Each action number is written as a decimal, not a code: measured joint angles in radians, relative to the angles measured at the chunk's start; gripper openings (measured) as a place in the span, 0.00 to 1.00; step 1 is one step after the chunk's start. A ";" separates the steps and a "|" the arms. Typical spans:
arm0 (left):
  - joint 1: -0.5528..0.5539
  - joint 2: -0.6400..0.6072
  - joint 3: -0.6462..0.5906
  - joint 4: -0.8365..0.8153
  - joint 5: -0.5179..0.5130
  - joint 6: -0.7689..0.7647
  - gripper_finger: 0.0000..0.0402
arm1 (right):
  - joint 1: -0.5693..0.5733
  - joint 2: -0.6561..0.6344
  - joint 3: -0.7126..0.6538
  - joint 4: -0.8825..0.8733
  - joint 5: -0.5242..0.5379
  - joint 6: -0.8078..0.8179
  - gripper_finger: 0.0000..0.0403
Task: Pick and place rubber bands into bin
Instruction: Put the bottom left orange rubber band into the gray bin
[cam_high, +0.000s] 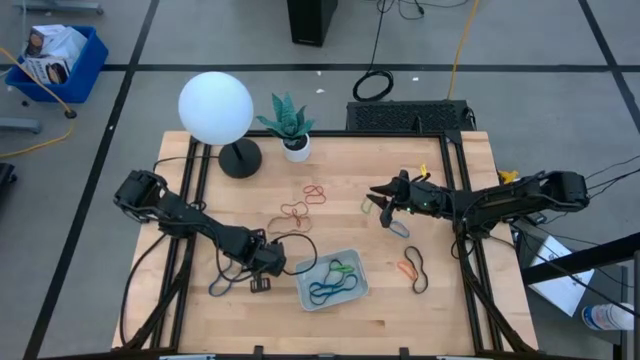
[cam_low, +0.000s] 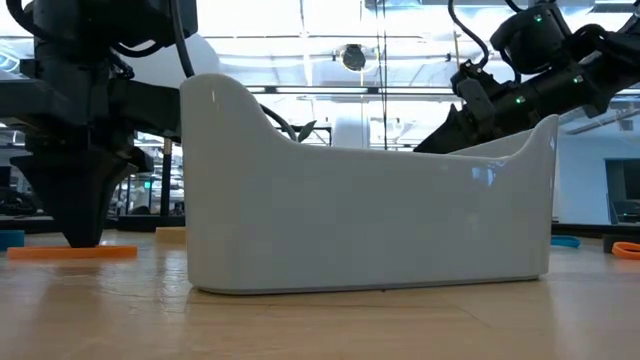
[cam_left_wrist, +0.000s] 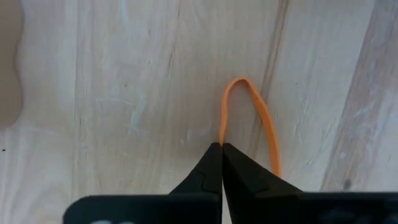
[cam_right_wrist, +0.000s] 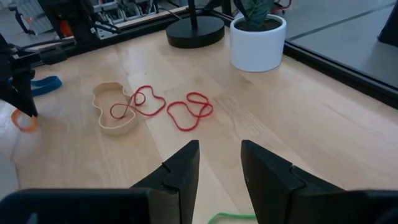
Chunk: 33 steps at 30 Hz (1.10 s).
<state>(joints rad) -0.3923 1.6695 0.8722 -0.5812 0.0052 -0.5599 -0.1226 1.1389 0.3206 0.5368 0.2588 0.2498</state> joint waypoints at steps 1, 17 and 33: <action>0.000 -0.010 -0.001 0.000 0.000 -0.003 0.02 | 0.000 0.000 0.000 0.006 0.000 0.000 0.28; 0.044 -0.397 0.001 0.002 -0.078 -0.029 0.01 | 0.000 0.000 0.000 0.025 0.000 0.000 0.28; 0.125 -0.542 0.003 0.573 -0.126 0.239 0.01 | 0.000 0.000 0.000 0.047 0.000 0.000 0.28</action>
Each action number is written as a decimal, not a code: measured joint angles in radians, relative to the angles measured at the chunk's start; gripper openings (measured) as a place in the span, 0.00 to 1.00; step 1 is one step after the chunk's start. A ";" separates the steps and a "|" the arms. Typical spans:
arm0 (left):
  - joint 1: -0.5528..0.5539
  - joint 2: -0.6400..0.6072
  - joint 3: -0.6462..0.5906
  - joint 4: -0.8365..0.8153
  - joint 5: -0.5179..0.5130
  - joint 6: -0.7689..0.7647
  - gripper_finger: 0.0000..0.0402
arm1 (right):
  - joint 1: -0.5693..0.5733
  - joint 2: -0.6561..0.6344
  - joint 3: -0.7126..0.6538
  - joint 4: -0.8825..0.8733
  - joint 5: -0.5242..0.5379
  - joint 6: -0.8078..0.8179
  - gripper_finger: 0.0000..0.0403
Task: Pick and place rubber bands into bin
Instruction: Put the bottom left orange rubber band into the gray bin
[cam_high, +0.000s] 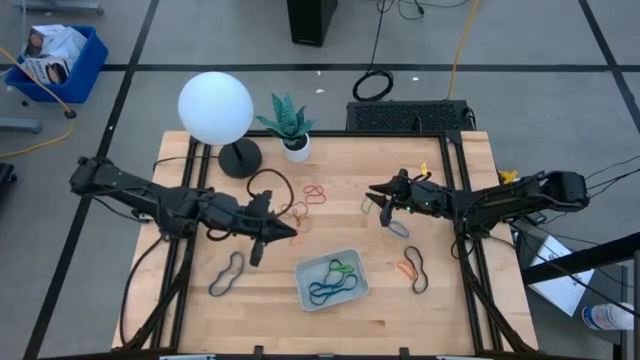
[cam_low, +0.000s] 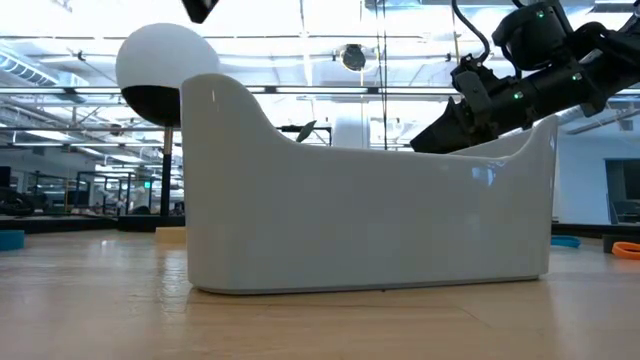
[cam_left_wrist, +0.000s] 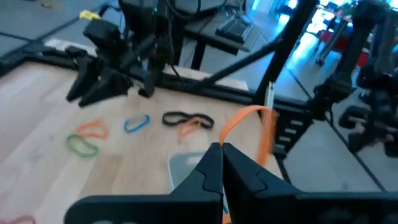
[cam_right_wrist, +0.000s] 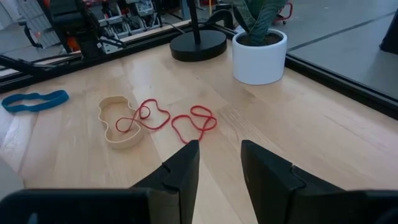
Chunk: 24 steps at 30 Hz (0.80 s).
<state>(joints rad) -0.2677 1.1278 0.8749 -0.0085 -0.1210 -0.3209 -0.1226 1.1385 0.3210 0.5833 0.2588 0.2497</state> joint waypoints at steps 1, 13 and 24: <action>0.005 0.008 0.000 0.016 0.005 0.002 0.01 | 0.000 0.000 0.000 0.004 0.000 0.000 0.28; 0.028 0.187 0.049 0.134 0.151 0.018 0.00 | 0.000 0.000 0.000 0.019 0.000 0.000 0.28; 0.027 0.482 0.569 -0.535 0.207 0.138 0.00 | 0.000 0.000 0.001 0.017 0.000 0.000 0.28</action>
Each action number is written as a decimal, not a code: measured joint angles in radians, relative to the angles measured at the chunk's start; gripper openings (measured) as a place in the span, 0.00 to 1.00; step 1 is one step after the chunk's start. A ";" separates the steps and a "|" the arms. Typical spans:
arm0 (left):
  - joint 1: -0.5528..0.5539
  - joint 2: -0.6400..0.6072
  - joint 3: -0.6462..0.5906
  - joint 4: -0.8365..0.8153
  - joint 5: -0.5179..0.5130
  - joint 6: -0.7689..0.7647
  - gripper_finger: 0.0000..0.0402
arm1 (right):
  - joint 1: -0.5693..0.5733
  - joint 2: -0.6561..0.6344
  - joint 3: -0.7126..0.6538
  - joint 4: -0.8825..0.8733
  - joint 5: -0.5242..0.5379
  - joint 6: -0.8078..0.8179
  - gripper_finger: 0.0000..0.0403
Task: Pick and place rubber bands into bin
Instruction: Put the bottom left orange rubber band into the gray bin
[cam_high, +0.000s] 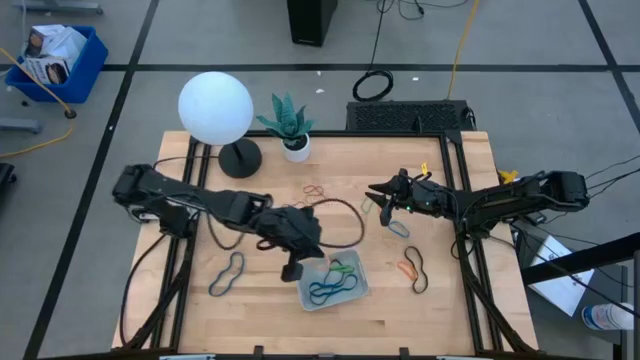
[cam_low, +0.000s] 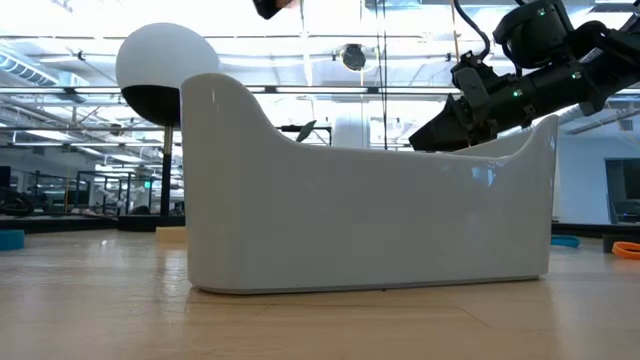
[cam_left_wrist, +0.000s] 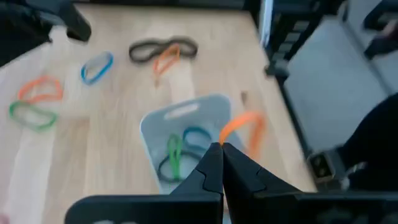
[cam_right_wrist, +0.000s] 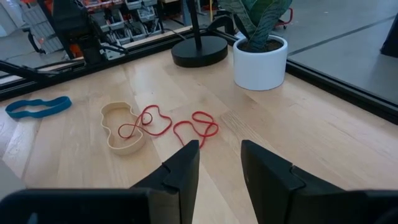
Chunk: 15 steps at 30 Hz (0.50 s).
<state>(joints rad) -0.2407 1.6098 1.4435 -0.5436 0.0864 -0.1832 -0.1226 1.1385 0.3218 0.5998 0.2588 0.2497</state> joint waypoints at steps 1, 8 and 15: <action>0.001 0.024 0.039 -0.042 0.000 0.005 0.00 | 0.000 0.000 0.000 -0.002 -0.001 0.000 0.28; 0.000 0.162 0.122 -0.143 0.001 0.017 0.00 | 0.000 0.000 0.000 -0.019 -0.002 -0.003 0.28; -0.003 0.275 0.122 -0.154 0.003 -0.007 0.00 | 0.000 0.000 -0.001 -0.068 -0.002 0.000 0.28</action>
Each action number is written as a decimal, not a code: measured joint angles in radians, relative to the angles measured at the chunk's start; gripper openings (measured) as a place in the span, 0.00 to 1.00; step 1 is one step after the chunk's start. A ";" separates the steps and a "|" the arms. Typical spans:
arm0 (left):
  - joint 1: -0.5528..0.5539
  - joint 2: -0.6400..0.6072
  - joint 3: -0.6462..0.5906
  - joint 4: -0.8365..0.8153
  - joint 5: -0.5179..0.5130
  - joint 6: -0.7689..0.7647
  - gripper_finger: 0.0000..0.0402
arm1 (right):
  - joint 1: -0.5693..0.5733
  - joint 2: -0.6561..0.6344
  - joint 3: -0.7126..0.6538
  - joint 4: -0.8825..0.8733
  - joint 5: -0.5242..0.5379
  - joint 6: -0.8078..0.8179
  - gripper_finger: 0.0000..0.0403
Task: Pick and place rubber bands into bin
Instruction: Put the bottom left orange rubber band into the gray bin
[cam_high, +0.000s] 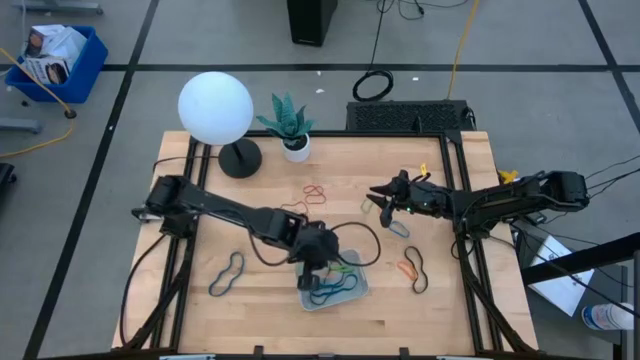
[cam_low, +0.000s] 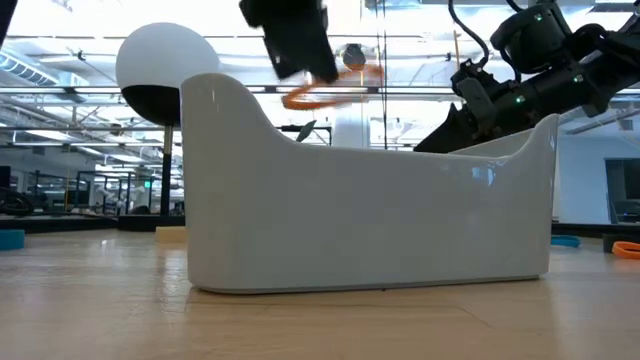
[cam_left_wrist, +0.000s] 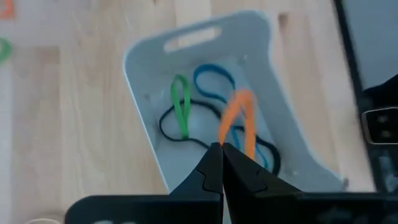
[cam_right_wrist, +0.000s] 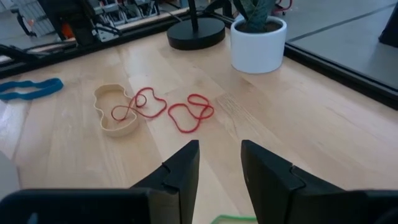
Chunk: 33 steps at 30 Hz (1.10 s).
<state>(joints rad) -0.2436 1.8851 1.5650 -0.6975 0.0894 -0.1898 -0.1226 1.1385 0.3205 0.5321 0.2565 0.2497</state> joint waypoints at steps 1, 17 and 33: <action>-0.001 0.015 0.000 0.000 0.000 -0.002 0.01 | 0.000 0.000 0.000 -0.002 0.000 0.000 0.28; -0.003 0.138 -0.001 0.012 0.003 -0.081 0.01 | 0.000 0.000 -0.001 -0.030 -0.001 0.000 0.28; -0.003 0.138 -0.001 0.014 -0.002 -0.081 0.03 | 0.000 0.000 -0.001 -0.039 -0.001 0.000 0.28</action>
<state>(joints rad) -0.2462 2.0235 1.5639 -0.6834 0.0872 -0.2707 -0.1223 1.1385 0.3195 0.4934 0.2558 0.2501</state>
